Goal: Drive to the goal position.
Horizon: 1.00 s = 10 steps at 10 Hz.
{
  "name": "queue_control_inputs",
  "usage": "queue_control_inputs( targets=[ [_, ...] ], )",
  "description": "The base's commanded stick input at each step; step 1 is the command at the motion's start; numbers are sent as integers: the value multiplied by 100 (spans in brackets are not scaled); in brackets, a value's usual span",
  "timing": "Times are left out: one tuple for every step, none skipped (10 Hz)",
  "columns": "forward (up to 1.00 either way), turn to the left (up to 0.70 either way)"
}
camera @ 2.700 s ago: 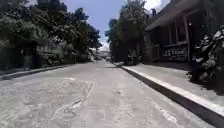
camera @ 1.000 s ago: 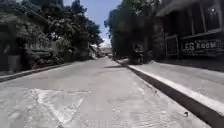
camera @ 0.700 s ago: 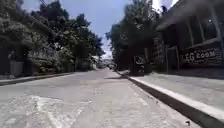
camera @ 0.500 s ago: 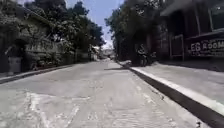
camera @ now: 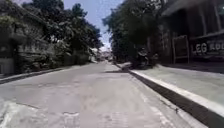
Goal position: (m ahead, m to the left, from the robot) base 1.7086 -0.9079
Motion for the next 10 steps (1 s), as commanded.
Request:
queue_control_inputs(
  targets=[
    [100, 0],
    [100, 0],
    [100, 0],
    [100, 0],
    [100, 0],
    [100, 0],
    [100, 0],
    [100, 0],
    [100, 0],
    [100, 0]
  ],
)
